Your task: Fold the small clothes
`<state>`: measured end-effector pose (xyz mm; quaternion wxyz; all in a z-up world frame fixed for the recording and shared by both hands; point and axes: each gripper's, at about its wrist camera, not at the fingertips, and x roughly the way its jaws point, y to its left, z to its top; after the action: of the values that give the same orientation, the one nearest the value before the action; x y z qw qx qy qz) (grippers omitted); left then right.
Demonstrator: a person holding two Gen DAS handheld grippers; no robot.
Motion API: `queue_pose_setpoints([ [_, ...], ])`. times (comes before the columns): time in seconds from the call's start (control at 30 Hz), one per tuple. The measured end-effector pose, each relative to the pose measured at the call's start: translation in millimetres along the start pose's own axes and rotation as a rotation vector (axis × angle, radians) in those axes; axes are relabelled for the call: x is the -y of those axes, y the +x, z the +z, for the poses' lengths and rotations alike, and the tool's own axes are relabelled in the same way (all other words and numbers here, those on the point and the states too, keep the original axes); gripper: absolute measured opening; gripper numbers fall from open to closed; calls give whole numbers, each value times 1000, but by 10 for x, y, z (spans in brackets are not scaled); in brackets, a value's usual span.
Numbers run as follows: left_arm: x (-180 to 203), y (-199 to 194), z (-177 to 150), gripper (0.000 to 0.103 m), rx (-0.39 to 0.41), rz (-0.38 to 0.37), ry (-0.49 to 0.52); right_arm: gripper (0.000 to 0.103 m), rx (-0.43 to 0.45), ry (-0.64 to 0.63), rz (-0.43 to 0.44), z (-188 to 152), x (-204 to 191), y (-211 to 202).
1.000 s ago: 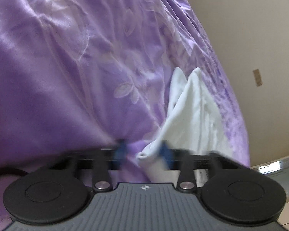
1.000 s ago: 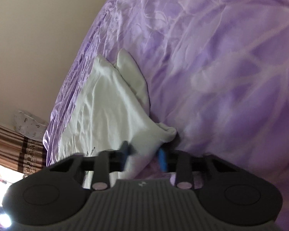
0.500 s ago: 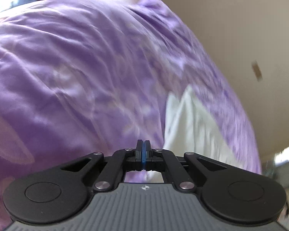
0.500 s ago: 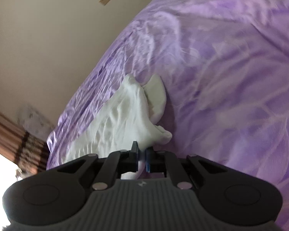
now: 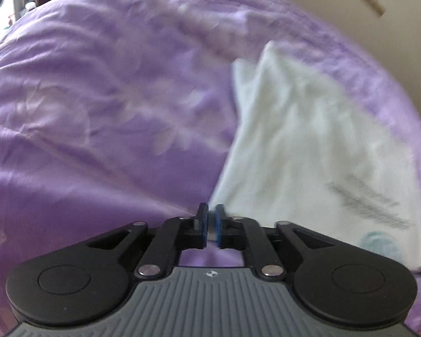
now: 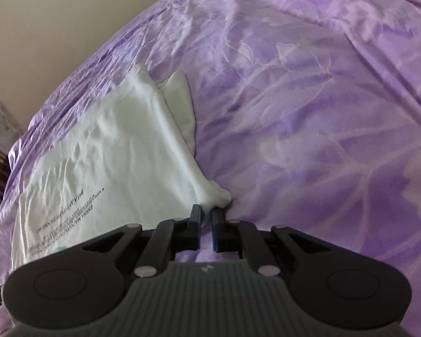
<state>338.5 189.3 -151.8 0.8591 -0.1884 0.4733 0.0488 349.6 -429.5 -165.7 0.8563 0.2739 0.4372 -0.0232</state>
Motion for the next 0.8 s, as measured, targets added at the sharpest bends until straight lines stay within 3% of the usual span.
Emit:
queue_pose_setpoints([
  [0.1,-50,41,-10,16,-9,4,-12,0,-4,-31,-12,-3,-47,29],
  [0.3,120,-172,43,13,-53,122,186,2,-8,-115,-73,50,-58,-30],
  [0.37,146,-280,83,13,-51,99,234,8,8,-153,-98,104,-21,-139],
  [0.43,202,-417,136,13,-13,56,273,8,21,-155,-64,201,42,-258],
  [0.47,234,-464,178,13,-3,39,278,13,23,-151,-42,252,64,-300],
  [0.5,291,-500,229,13,6,22,280,28,30,-149,-24,306,75,-336],
  [0.57,425,-548,297,13,23,-8,294,40,50,-146,27,423,70,-372],
  [0.8,1022,-321,469,13,35,-96,347,43,60,-74,153,797,-74,-3],
])
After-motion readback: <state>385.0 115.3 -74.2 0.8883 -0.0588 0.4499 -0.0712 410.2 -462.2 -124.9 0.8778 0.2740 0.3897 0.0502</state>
